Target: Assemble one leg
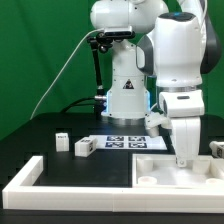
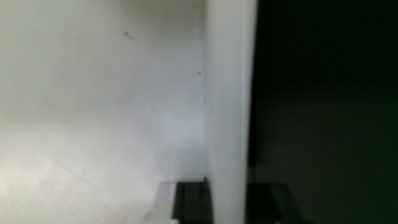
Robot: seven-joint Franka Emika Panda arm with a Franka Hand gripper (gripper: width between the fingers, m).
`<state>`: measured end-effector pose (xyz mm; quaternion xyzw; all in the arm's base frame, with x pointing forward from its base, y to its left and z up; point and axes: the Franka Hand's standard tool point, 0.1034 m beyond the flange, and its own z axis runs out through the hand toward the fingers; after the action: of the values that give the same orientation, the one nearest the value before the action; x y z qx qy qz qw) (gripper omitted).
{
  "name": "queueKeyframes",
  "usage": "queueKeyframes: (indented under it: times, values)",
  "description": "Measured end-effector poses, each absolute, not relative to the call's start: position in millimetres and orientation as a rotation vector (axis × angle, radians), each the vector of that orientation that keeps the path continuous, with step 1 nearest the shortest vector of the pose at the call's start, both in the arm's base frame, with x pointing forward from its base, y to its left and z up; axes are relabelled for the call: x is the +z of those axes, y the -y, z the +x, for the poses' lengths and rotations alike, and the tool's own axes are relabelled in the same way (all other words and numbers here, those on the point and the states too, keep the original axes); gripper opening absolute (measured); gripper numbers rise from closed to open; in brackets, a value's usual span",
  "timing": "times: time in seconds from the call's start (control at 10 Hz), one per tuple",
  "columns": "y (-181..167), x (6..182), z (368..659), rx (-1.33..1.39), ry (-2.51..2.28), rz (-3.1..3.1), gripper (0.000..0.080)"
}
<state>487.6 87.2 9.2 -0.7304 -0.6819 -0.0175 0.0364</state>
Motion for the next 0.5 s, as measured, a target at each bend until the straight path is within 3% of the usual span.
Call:
queueKeyframes:
  times: [0.4, 0.5]
  values:
    - [-86.9, 9.0, 487.4, -0.051, 2.067, -2.267, 0.0067]
    - [-86.7, 9.0, 487.4, -0.051, 2.067, -2.267, 0.0314]
